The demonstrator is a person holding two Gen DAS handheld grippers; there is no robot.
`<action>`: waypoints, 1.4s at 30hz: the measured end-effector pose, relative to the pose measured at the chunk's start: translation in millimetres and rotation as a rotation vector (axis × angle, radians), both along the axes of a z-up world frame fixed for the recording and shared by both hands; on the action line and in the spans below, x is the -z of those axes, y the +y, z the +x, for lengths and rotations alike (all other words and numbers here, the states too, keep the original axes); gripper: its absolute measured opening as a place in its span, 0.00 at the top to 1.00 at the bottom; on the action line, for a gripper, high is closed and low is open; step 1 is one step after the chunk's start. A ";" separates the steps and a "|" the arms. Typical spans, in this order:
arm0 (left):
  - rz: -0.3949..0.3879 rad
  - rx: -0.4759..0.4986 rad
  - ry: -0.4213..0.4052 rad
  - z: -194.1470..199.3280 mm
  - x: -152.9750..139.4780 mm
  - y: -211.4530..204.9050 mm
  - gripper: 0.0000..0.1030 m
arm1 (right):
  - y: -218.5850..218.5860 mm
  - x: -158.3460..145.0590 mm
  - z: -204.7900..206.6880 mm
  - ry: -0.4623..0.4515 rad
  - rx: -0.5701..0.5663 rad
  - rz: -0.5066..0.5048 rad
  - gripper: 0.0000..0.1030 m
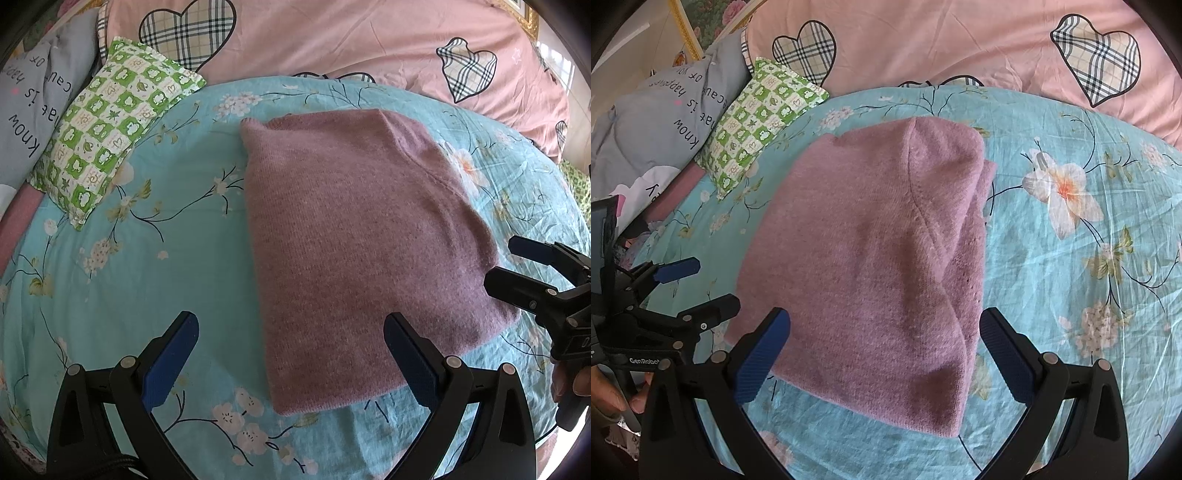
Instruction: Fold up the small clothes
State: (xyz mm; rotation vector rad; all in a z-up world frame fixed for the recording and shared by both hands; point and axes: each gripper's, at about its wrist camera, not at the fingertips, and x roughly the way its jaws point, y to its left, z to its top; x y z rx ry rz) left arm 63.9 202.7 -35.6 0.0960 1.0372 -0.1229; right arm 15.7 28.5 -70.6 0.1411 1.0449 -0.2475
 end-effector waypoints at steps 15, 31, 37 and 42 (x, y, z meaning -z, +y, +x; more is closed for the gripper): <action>0.007 -0.003 0.004 4.4 1.9 -0.1 0.02 | -2.4 -0.6 0.6 -0.003 -0.001 0.003 0.01; 0.015 0.005 0.012 7.6 1.6 -2.2 0.03 | 0.7 -2.4 3.1 -0.013 0.012 0.005 0.01; 0.016 0.007 0.009 9.0 0.6 -2.4 0.03 | 1.2 -2.7 3.6 -0.016 0.012 0.003 0.01; 0.018 0.012 0.015 10.7 0.3 -3.6 0.03 | 2.2 -3.2 4.2 -0.019 0.012 0.006 0.01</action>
